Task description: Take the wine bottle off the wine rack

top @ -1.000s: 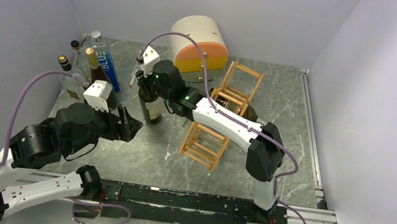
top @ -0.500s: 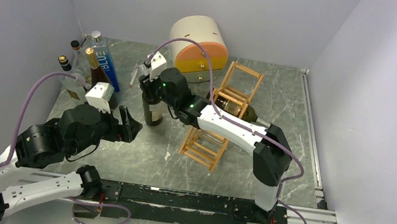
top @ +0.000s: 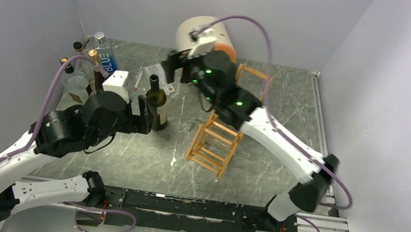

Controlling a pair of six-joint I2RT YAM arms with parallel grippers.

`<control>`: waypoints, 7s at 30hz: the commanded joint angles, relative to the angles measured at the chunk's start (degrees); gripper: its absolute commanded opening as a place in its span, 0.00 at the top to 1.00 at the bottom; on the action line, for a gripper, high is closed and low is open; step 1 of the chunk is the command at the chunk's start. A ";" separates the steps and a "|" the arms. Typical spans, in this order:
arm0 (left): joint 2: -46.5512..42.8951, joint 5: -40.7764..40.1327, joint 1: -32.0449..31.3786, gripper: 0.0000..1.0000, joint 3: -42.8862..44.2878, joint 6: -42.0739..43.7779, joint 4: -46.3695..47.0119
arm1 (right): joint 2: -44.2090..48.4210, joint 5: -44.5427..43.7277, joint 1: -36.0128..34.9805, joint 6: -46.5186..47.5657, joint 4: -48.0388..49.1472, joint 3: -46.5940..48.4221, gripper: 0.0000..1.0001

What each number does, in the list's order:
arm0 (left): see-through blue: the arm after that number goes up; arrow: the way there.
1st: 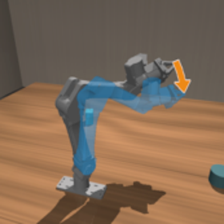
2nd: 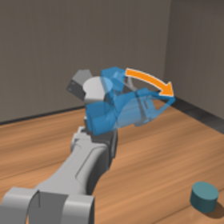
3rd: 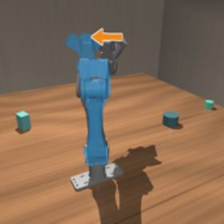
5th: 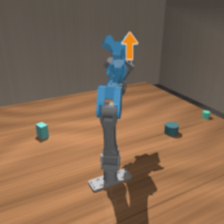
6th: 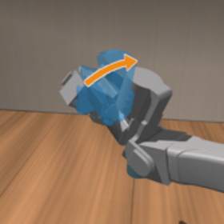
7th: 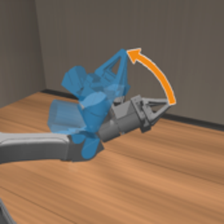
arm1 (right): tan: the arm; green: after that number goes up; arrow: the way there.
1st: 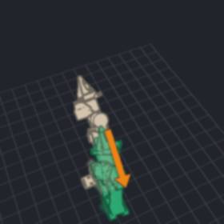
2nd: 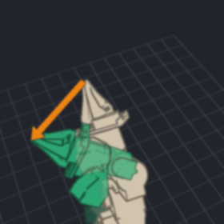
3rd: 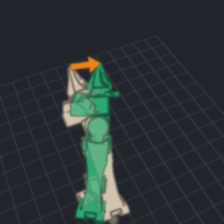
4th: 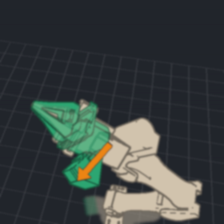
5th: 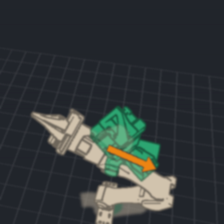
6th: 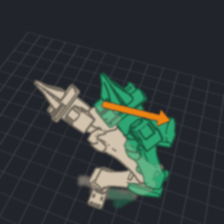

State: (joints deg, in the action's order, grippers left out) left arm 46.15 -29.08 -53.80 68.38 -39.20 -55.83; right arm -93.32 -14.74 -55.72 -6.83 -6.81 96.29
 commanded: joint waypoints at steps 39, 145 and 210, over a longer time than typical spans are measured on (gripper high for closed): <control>12.72 4.42 30.60 0.93 5.29 24.62 5.43 | 41.85 -2.13 15.52 -5.54 -12.00 -29.20 0.05; 23.98 45.43 1.90 0.34 -17.21 10.29 53.68 | 41.76 14.27 44.40 -86.65 -28.45 -68.79 0.07; 23.46 21.74 -2.27 0.64 -17.38 5.66 45.28 | 80.74 -41.64 37.84 -79.79 -52.04 -59.98 1.00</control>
State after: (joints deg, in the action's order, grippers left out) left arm 68.16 -3.51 -56.58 50.74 -32.36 -5.56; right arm -11.46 -41.58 -17.50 -102.37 -62.08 28.99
